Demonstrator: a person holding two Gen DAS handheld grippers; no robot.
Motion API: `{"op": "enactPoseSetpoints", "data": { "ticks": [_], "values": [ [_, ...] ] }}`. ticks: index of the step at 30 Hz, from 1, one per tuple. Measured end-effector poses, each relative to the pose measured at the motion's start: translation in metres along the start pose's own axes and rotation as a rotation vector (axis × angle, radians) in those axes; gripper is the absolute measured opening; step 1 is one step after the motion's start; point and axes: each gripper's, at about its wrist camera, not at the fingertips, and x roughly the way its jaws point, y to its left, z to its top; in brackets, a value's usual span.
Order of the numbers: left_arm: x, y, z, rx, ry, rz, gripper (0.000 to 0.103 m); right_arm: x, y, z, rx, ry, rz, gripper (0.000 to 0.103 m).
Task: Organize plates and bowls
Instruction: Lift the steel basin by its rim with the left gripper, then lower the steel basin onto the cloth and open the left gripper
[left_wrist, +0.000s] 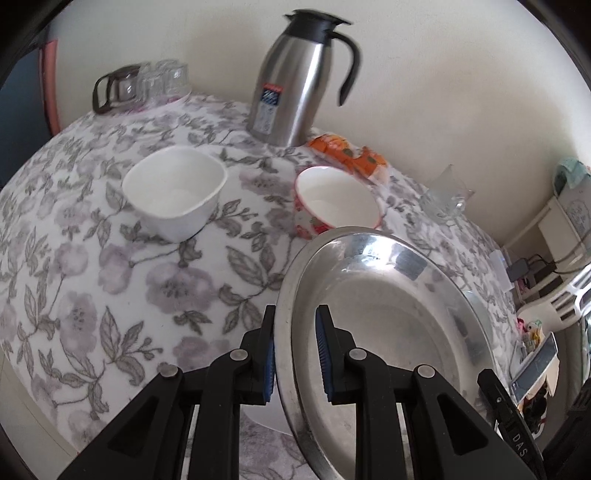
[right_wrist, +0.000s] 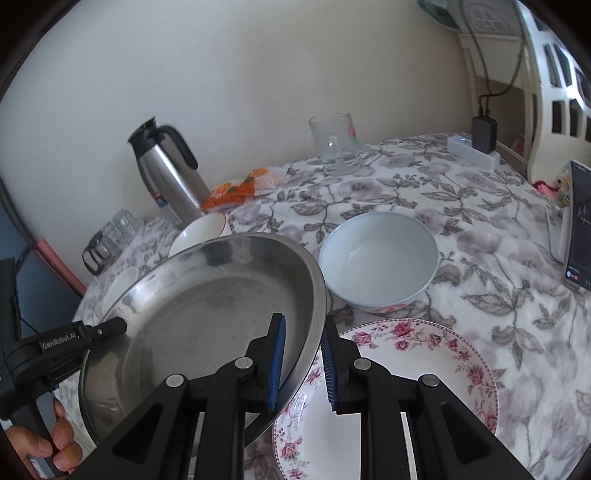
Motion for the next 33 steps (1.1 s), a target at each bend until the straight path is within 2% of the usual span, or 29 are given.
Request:
{"op": "enactPoseSetpoints", "data": {
  "ticks": [7,17,28,33],
  "values": [
    [0.009,0.019,0.0,-0.039,0.014,-0.008,0.021,0.016,0.006,-0.007,-0.021,0.036,-0.004,0.021],
    [0.026,0.038,-0.004,-0.112,0.083,-0.026,0.021,0.021,0.013,-0.01,-0.047,0.042,-0.006,0.021],
    [0.031,0.042,-0.004,-0.101,0.073,0.017,0.021,0.033,0.023,-0.018,-0.116,0.084,-0.042,0.021],
    [0.038,0.047,-0.005,-0.12,0.1,0.021,0.021,0.04,0.024,-0.022,-0.131,0.112,-0.056,0.021]
  ]
}}
